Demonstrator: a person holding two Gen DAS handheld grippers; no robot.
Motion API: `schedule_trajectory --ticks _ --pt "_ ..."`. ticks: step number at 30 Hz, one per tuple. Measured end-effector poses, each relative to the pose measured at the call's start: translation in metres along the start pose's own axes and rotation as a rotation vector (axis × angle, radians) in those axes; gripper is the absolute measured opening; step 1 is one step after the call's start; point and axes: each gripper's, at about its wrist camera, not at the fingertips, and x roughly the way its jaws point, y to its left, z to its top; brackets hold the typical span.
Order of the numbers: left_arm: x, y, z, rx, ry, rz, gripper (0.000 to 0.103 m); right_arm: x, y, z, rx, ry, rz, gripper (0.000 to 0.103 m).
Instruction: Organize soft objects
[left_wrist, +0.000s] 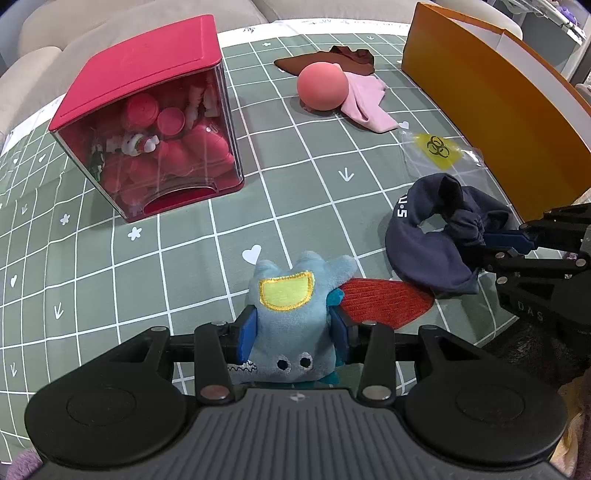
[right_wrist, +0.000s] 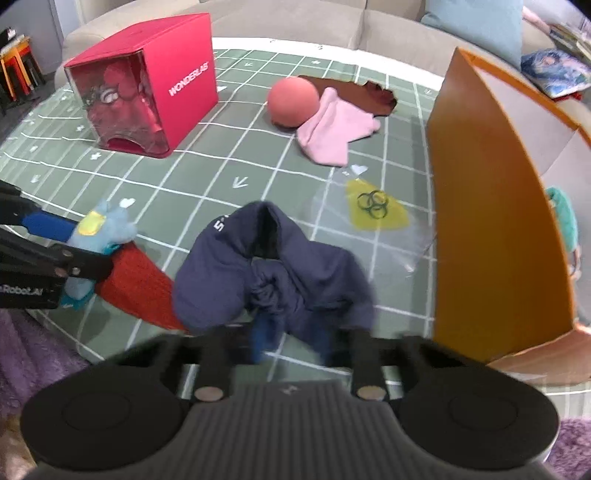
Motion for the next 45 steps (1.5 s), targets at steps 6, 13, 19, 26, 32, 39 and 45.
schedule_trajectory --ticks 6,13,19,26,32,39,45 --pt "-0.007 0.002 -0.005 -0.010 -0.032 0.008 0.047 -0.008 -0.002 0.001 0.011 -0.028 -0.001 0.008" --pt "-0.031 -0.002 -0.007 -0.008 -0.090 0.035 0.046 -0.048 -0.002 0.008 0.026 -0.148 0.005 0.008" --pt "-0.050 -0.006 -0.013 -0.013 -0.132 0.061 0.046 -0.089 -0.005 0.009 0.067 -0.240 0.031 0.008" --pt "-0.077 -0.013 -0.012 -0.011 -0.200 0.080 0.045 -0.127 -0.014 0.011 0.113 -0.322 0.057 0.008" --pt "-0.099 -0.026 -0.004 0.011 -0.268 0.086 0.045 -0.150 -0.023 0.013 0.145 -0.374 0.078 0.008" --pt "-0.126 -0.051 0.018 0.083 -0.349 0.077 0.045 -0.180 -0.041 0.019 0.181 -0.434 0.081 0.008" --pt "-0.146 -0.072 0.048 0.163 -0.415 0.061 0.045 -0.210 -0.063 0.036 0.189 -0.485 0.069 0.008"
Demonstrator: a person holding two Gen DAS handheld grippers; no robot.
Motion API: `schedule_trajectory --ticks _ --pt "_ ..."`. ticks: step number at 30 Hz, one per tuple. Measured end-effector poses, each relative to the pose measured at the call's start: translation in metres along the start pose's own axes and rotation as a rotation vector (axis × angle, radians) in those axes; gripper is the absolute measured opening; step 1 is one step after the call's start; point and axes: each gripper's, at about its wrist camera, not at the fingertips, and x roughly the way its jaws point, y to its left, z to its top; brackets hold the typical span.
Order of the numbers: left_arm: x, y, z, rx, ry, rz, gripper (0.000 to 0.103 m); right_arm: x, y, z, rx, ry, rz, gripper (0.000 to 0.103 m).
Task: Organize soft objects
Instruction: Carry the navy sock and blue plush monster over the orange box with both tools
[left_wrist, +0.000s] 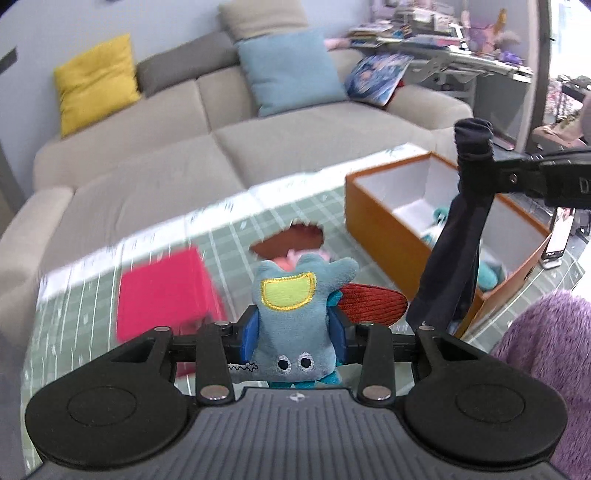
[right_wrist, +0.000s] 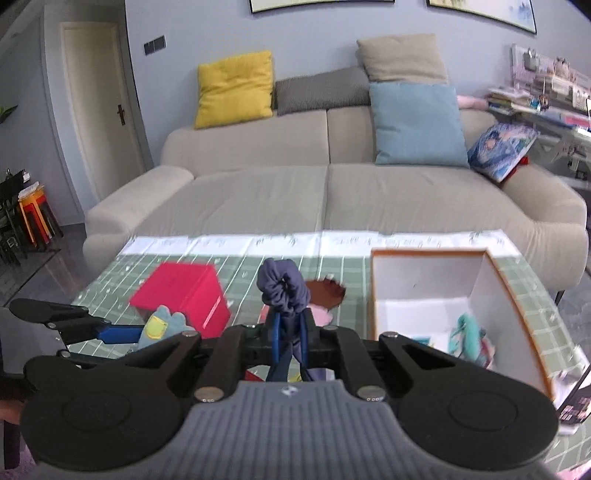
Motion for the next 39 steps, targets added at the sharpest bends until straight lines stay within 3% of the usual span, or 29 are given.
schedule_trajectory --ticks 11,22,29,39 --pt "0.018 -0.042 0.069 0.149 -0.076 -0.071 0.045 -0.022 -0.048 0.066 -0.077 -0.056 -0.065 0.008" --pt "0.076 -0.108 0.117 0.409 -0.070 -0.127 0.045 0.017 -0.121 0.114 -0.158 0.063 -0.131 0.008" --pt "0.140 -0.143 0.123 0.542 -0.028 -0.114 0.045 0.064 -0.167 0.116 -0.201 0.157 -0.147 0.008" --pt "0.231 -0.157 0.124 0.610 0.069 -0.085 0.045 0.149 -0.196 0.087 -0.017 0.119 -0.182 0.008"
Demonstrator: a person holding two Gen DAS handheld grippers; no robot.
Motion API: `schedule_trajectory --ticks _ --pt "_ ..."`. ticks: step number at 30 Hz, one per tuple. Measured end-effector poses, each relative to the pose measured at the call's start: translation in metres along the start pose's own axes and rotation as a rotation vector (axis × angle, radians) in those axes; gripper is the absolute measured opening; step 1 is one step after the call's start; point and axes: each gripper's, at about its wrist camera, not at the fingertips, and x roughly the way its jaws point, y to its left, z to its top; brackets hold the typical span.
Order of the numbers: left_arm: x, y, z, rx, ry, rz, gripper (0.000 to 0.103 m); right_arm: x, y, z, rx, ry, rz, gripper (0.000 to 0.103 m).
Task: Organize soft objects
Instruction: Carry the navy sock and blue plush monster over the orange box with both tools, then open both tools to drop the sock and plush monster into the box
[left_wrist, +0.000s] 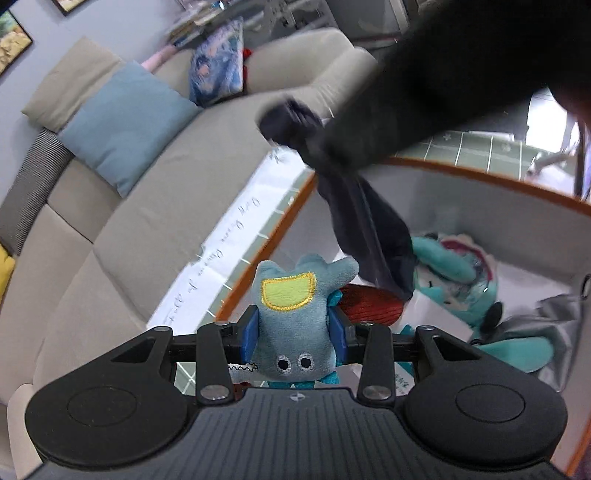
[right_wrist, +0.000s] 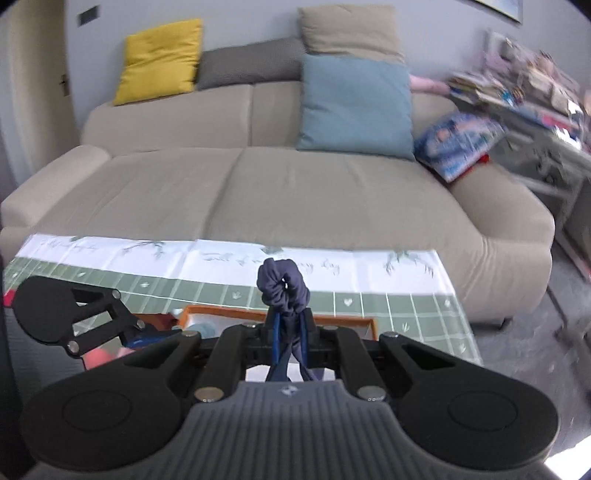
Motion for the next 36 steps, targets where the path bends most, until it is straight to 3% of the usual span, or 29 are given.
schedule_trajectory --ticks 9,14,19,23,29,36 --pt "0.032 -0.021 -0.007 0.134 0.011 -0.032 0.045 0.076 -0.008 -0.073 0.252 0.205 -0.013 0.009" --pt "0.049 -0.030 -0.008 0.161 0.040 -0.066 0.046 0.089 -0.011 -0.096 0.274 0.281 0.012 0.010" --pt "0.059 -0.022 -0.006 0.094 0.084 -0.075 0.050 0.091 -0.008 -0.101 0.263 0.293 0.011 0.020" --pt "0.055 -0.021 -0.007 0.104 0.068 -0.045 0.068 0.091 -0.005 -0.099 0.247 0.292 -0.003 0.026" --pt "0.039 -0.025 -0.008 0.134 0.046 -0.044 0.069 0.090 -0.005 -0.099 0.234 0.298 -0.011 0.036" --pt "0.006 -0.015 -0.013 0.091 -0.004 -0.034 0.069 0.068 0.000 -0.089 0.230 0.247 -0.032 0.055"
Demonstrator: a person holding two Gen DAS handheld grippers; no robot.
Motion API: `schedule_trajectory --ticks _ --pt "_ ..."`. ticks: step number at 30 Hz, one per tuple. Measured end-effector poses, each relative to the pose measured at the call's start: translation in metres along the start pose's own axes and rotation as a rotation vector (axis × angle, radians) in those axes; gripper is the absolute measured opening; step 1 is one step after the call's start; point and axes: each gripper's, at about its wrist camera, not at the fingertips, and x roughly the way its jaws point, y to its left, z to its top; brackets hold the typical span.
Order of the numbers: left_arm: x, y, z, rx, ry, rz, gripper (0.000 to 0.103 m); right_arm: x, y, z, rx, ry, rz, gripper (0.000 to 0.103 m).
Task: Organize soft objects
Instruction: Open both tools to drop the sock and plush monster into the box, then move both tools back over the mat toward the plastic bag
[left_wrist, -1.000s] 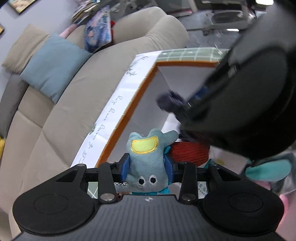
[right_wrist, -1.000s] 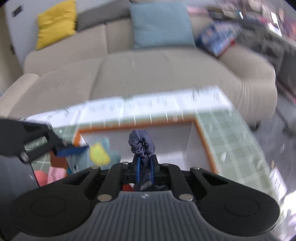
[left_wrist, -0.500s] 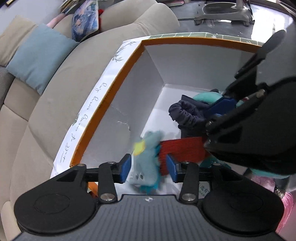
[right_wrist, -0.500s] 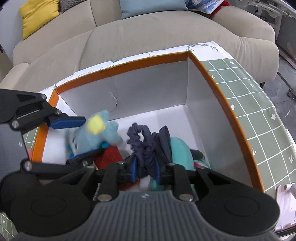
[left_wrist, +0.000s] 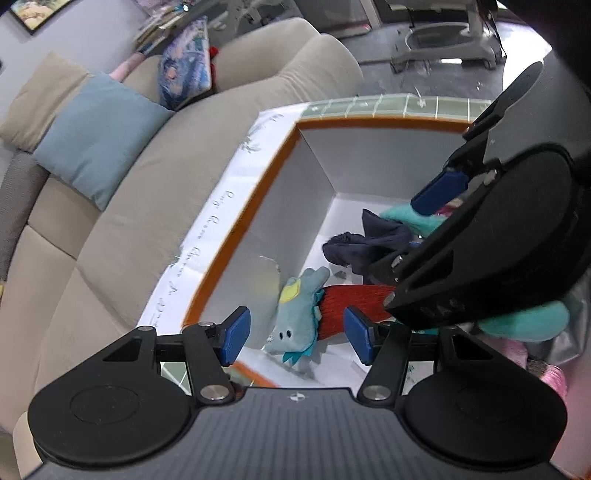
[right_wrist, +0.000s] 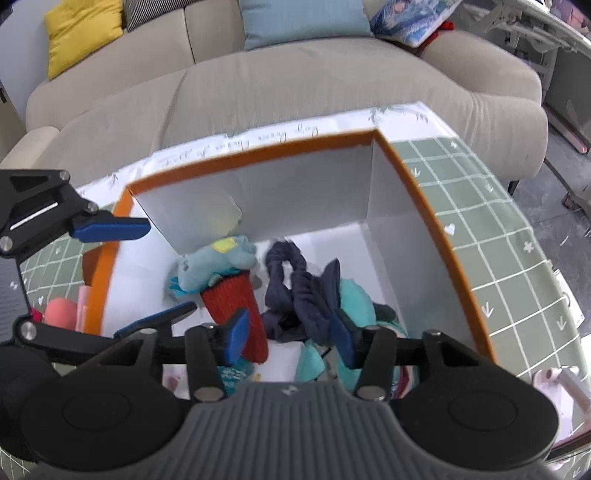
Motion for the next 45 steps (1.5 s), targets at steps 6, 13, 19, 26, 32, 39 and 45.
schedule_trajectory --ticks 6,13,19,26,32,39,45 --pt "-0.041 0.016 -0.022 -0.122 -0.041 0.040 0.069 -0.034 0.010 -0.003 0.015 -0.088 -0.036 0.066" --pt "-0.093 0.035 -0.059 -0.323 -0.117 0.080 0.069 -0.077 0.031 -0.020 0.010 -0.200 -0.069 0.067" --pt "-0.134 0.042 -0.108 -0.509 -0.165 0.119 0.069 -0.114 0.061 -0.049 -0.009 -0.293 -0.048 0.068" --pt "-0.164 0.033 -0.171 -0.643 -0.158 0.159 0.069 -0.142 0.113 -0.096 -0.101 -0.371 0.015 0.067" --pt "-0.177 0.019 -0.216 -0.743 -0.127 0.178 0.069 -0.151 0.154 -0.137 -0.205 -0.404 0.041 0.067" --pt "-0.175 0.005 -0.253 -0.808 -0.092 0.190 0.069 -0.142 0.181 -0.175 -0.290 -0.383 0.056 0.068" --pt "-0.171 -0.002 -0.271 -0.832 -0.066 0.195 0.068 -0.129 0.199 -0.189 -0.366 -0.360 0.034 0.078"
